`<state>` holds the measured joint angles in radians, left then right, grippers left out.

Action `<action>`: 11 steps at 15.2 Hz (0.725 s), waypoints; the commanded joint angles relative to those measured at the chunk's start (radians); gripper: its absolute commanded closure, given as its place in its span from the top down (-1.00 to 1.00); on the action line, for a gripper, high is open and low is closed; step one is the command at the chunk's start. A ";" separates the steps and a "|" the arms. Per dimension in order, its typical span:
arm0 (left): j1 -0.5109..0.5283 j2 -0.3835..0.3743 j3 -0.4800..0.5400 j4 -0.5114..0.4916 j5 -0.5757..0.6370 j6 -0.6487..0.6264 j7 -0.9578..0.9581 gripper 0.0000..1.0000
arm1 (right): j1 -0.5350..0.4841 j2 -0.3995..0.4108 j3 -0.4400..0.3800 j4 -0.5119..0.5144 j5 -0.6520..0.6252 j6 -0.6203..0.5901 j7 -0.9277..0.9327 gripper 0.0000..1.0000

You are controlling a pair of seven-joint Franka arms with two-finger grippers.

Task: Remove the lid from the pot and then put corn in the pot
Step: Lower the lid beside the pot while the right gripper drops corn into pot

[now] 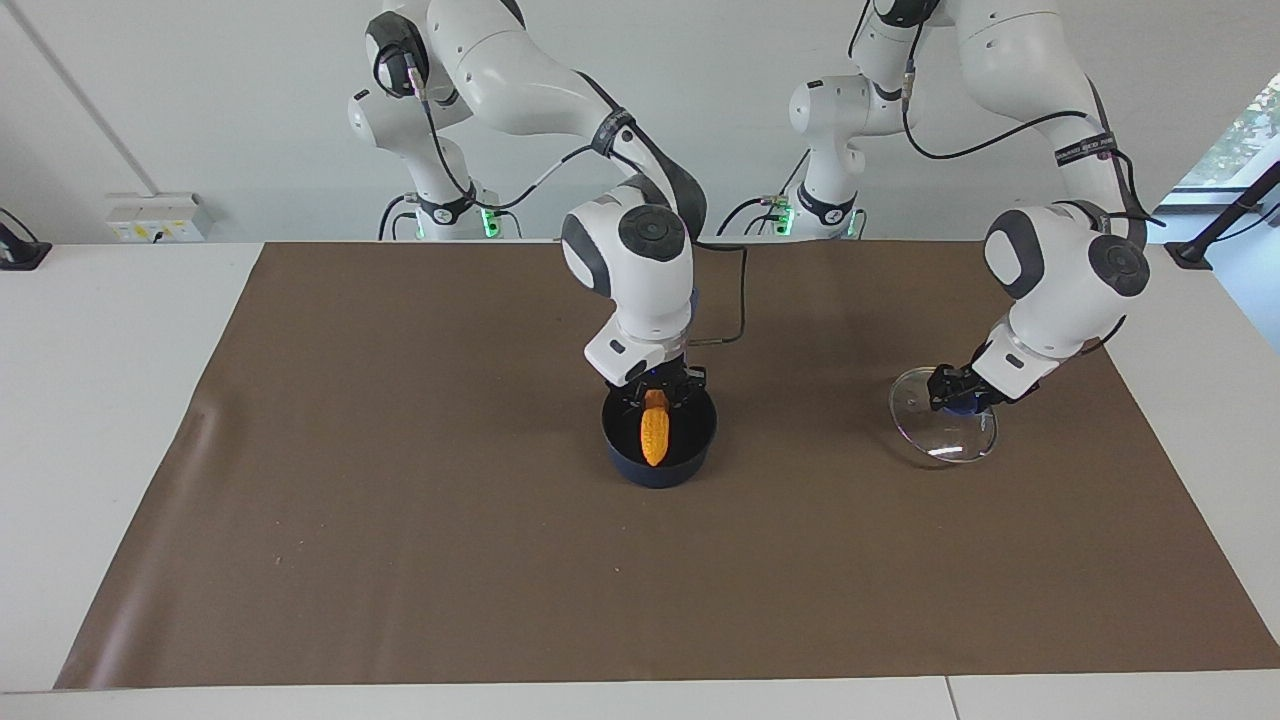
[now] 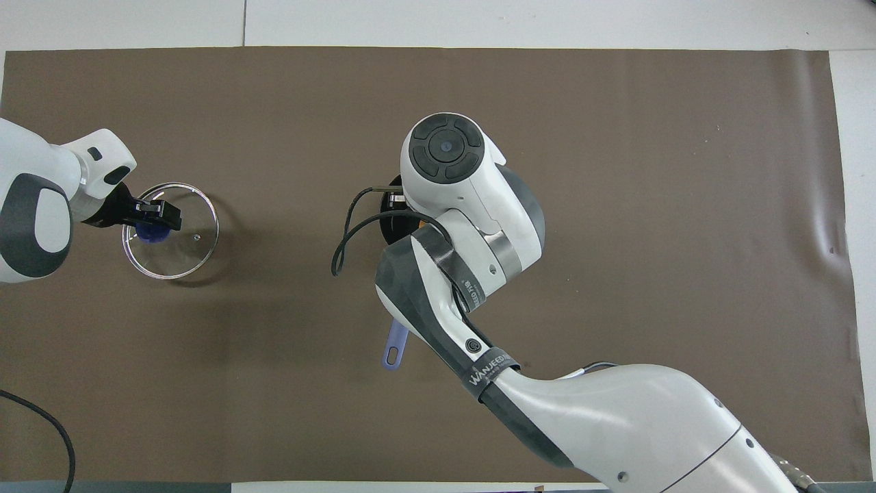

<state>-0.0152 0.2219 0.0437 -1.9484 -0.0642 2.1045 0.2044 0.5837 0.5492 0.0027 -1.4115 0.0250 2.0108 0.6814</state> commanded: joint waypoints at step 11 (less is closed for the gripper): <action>0.023 -0.035 -0.002 -0.096 0.017 0.114 0.024 -1.00 | -0.129 -0.090 -0.020 0.089 -0.053 -0.164 -0.078 1.00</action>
<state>-0.0040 0.2217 0.0441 -2.0075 -0.0641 2.1876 0.2155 0.5440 0.5021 -0.0267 -1.3511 -0.0070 1.8980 0.6723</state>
